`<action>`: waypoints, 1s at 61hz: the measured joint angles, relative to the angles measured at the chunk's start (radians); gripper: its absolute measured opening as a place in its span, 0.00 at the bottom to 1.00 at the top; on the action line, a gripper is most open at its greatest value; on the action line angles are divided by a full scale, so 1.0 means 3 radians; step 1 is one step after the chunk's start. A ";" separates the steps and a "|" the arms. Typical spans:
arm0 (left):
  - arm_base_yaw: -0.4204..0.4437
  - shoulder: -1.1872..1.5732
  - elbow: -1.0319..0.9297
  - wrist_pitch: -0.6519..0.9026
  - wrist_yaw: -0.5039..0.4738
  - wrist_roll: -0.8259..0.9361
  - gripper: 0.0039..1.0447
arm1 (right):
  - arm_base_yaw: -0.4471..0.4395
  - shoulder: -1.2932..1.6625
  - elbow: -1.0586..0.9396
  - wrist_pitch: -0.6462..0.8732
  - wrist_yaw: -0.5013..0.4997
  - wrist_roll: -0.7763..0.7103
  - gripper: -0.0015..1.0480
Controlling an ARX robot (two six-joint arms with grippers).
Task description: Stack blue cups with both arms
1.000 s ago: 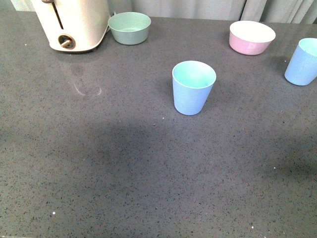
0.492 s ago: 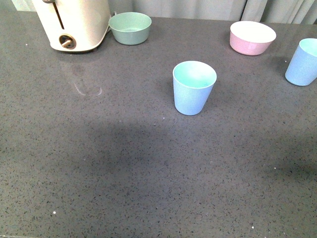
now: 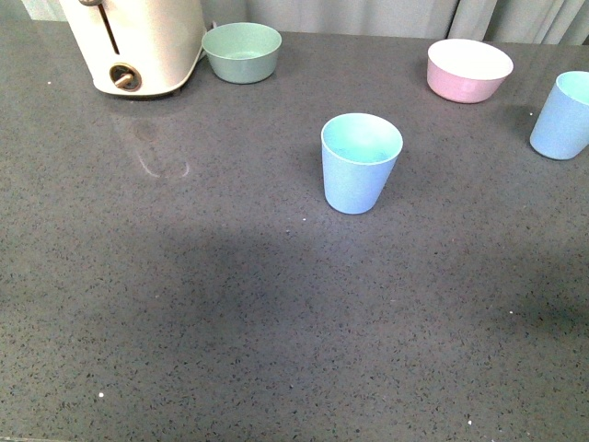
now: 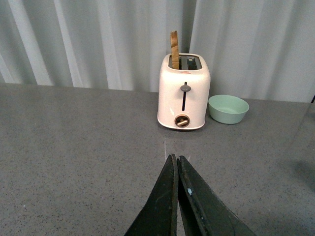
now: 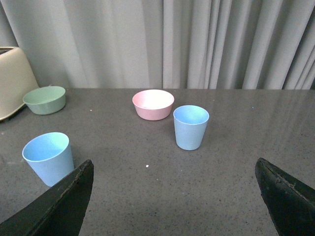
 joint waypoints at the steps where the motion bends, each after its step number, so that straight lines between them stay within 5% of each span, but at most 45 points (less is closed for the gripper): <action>1: 0.0000 -0.0020 0.0000 -0.0019 0.0000 0.0001 0.01 | 0.0000 0.0000 0.0000 0.0000 0.0000 0.0000 0.91; 11: 0.0000 -0.0184 0.0000 -0.0186 0.0000 0.0001 0.01 | 0.0000 0.0000 0.0000 0.0000 0.0000 0.0000 0.91; 16: 0.0003 -0.0635 0.0001 -0.0730 0.0000 0.0003 0.01 | 0.0000 0.0001 0.0000 0.0000 0.0000 0.0001 0.91; 31: 0.0003 -0.0760 0.0001 -0.0776 0.0000 0.0004 0.01 | 0.0000 0.0000 0.0000 0.0000 -0.0001 0.0000 0.91; 37: 0.0003 -0.0760 0.0001 -0.0776 0.0001 0.0003 0.21 | -0.0001 0.0019 0.0009 -0.0025 0.0005 0.0027 0.91; 42: 0.0003 -0.0763 0.0001 -0.0777 0.0001 0.0005 0.41 | -0.0234 0.0928 0.0417 -0.0853 -0.0155 0.0144 0.91; 50: 0.0003 -0.0763 0.0001 -0.0778 0.0000 0.0005 0.72 | -0.0823 0.2720 0.0960 0.0173 -0.0621 -0.0462 0.91; 57: 0.0003 -0.0763 0.0001 -0.0779 0.0000 0.0005 0.90 | -0.0926 0.3766 0.1517 0.0572 -0.0640 -0.0994 0.91; 61: 0.0003 -0.0763 0.0001 -0.0778 0.0000 0.0011 0.92 | -0.0919 0.4274 0.1851 0.0558 -0.0640 -0.1274 0.91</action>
